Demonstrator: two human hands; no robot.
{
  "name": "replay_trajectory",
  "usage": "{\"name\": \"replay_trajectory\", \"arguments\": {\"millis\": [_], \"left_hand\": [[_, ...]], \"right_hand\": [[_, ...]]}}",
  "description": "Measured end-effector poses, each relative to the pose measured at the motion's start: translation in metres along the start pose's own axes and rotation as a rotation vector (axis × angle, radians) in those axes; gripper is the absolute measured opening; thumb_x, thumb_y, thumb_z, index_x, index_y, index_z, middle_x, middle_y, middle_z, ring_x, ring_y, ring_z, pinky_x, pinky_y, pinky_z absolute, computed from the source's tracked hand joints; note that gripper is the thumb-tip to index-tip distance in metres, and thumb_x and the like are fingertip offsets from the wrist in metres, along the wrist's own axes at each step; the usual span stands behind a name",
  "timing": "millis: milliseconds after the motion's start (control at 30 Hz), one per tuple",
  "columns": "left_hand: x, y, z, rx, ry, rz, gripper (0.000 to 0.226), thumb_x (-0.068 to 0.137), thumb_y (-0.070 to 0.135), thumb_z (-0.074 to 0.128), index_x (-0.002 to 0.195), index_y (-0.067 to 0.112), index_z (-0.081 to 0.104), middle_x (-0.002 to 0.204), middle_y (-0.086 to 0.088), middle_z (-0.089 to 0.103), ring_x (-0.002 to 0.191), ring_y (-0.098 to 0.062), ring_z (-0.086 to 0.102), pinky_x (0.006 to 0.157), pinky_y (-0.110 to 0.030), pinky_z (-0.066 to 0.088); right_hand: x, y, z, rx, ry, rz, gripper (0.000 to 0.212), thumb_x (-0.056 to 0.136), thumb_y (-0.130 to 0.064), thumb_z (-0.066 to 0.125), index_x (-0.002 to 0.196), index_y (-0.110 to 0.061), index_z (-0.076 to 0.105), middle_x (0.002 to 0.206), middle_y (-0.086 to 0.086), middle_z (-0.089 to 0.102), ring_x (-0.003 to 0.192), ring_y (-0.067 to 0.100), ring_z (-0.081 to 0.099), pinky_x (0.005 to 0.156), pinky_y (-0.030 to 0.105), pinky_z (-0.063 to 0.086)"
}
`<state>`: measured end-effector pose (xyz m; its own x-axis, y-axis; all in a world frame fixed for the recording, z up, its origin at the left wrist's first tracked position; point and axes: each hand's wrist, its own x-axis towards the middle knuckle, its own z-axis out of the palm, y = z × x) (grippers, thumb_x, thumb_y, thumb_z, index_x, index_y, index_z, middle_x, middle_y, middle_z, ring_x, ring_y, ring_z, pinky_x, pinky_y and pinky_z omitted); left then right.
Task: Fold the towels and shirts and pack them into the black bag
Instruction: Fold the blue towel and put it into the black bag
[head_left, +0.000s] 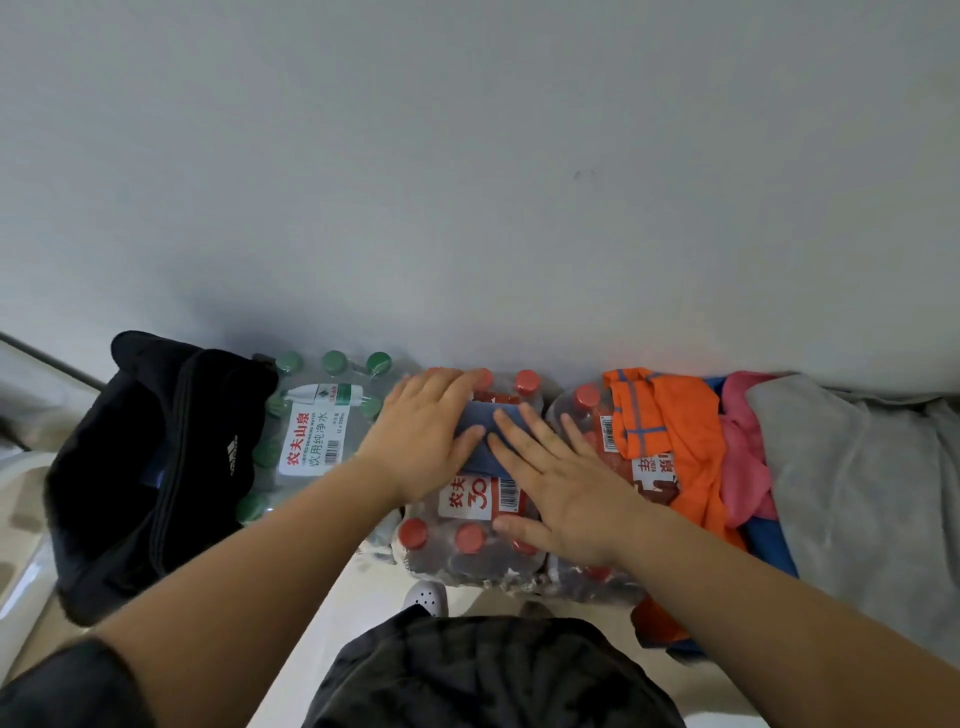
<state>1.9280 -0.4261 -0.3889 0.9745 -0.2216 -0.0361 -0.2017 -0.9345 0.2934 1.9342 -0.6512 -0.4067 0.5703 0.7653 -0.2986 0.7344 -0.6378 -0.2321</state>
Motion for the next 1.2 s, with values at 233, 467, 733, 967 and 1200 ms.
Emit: {"name": "replay_trajectory", "arguments": {"millis": [233, 467, 733, 967, 1200], "left_hand": [[0.012, -0.010, 0.009, 0.264, -0.249, 0.048, 0.074, 0.094, 0.064, 0.019, 0.157, 0.026, 0.016, 0.154, 0.000, 0.038, 0.138, -0.025, 0.037, 0.114, -0.043, 0.029], [0.000, 0.008, 0.001, 0.198, -0.205, -0.097, 0.074, 0.095, 0.055, 0.048, 0.157, 0.031, 0.014, 0.145, -0.003, 0.049, 0.132, -0.027, 0.045, 0.110, -0.044, 0.036], [-0.016, 0.006, -0.034, -0.045, -0.243, -0.060, 0.101, 0.081, 0.031, 0.070, 0.155, 0.044, 0.003, 0.096, -0.007, 0.065, 0.084, -0.028, 0.060, 0.072, -0.038, 0.051], [-0.079, -0.041, -0.072, -0.526, -0.135, -0.054, 0.085, 0.085, 0.030, 0.071, 0.148, 0.055, 0.020, 0.130, 0.008, 0.060, 0.107, -0.012, 0.061, 0.090, -0.034, 0.051], [-0.167, -0.139, -0.123, -0.773, -0.069, -0.064, 0.048, 0.094, 0.019, 0.067, 0.128, 0.049, 0.052, 0.134, 0.022, 0.051, 0.128, -0.001, 0.048, 0.107, -0.028, 0.040]], "right_hand": [[0.006, 0.018, -0.011, 0.537, 0.348, 0.105, 0.054, 0.089, -0.049, 0.068, 0.136, -0.024, 0.058, 0.158, -0.004, 0.038, 0.148, 0.014, 0.028, 0.121, 0.040, 0.026], [0.030, 0.020, -0.019, 0.391, 0.276, 0.233, 0.069, 0.091, -0.045, 0.066, 0.151, -0.022, 0.040, 0.148, 0.003, 0.048, 0.136, 0.027, 0.040, 0.114, 0.042, 0.033], [0.029, 0.006, -0.036, 0.672, 0.274, 0.195, 0.068, 0.083, -0.017, 0.074, 0.143, -0.032, 0.047, 0.134, -0.004, 0.048, 0.122, 0.016, 0.051, 0.099, 0.032, 0.047], [0.045, -0.060, -0.082, 1.007, 0.382, 0.140, 0.071, 0.084, -0.006, 0.076, 0.134, -0.049, 0.050, 0.122, -0.012, 0.055, 0.103, 0.002, 0.064, 0.081, 0.022, 0.056], [0.120, -0.180, -0.103, 1.002, 0.374, 0.101, 0.057, 0.087, -0.018, 0.076, 0.128, -0.050, 0.053, 0.127, -0.016, 0.055, 0.107, -0.002, 0.061, 0.086, 0.024, 0.055]]}}
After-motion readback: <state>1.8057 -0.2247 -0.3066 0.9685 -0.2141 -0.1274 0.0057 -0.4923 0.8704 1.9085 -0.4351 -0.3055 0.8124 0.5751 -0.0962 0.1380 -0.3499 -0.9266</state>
